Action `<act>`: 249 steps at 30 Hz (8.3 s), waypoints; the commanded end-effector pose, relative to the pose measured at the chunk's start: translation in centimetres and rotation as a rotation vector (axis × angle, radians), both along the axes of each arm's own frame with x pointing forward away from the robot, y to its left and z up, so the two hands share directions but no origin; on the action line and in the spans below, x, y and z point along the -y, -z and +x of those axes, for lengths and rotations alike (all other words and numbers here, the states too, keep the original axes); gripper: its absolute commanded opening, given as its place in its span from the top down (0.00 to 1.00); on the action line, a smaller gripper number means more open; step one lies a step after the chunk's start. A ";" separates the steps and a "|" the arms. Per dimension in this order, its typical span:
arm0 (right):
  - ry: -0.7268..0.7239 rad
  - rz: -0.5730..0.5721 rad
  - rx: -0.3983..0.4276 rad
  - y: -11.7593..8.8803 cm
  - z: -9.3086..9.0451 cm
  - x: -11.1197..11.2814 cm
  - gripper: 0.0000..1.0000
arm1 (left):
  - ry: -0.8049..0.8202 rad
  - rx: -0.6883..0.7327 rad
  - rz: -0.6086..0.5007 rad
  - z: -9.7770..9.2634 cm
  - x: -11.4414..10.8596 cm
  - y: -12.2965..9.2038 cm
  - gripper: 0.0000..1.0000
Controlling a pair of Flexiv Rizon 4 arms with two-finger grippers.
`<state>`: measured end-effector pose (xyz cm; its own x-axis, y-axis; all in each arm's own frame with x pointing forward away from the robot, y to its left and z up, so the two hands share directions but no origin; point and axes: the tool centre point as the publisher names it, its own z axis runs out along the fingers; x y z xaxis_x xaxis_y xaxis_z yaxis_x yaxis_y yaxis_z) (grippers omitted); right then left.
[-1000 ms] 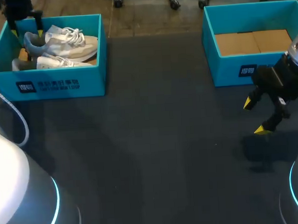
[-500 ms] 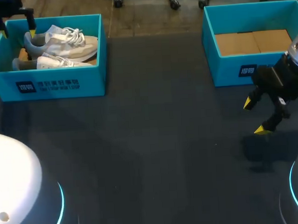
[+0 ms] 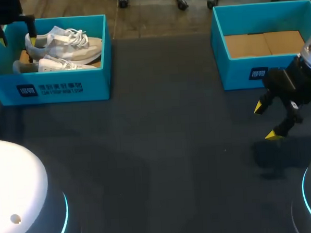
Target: Take the shoe out of the shoebox, open the shoe tongue, remove and reinsert the insole, then place the shoe into the shoebox
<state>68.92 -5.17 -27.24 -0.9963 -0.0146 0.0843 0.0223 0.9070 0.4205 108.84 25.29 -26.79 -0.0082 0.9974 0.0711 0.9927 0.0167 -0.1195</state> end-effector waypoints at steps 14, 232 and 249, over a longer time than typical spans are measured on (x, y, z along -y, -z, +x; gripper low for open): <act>0.000 -0.003 0.000 0.1 0.0 -0.1 0.00 | -0.034 0.088 0.037 -3.7 -1.6 3.5 0.00; 0.000 -0.003 0.000 0.1 0.0 -0.1 0.00 | -0.165 -0.198 -0.242 -34.1 28.1 3.4 0.00; 0.000 -0.003 0.000 0.1 0.0 -0.1 0.00 | -0.788 -0.528 -0.298 -32.6 24.3 0.8 0.00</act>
<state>68.91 -5.17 -27.24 -0.9963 -0.0147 0.0843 0.0222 0.9070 0.4205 75.98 0.63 -27.34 -0.5305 0.8439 -0.0800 0.7430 0.4175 -0.5232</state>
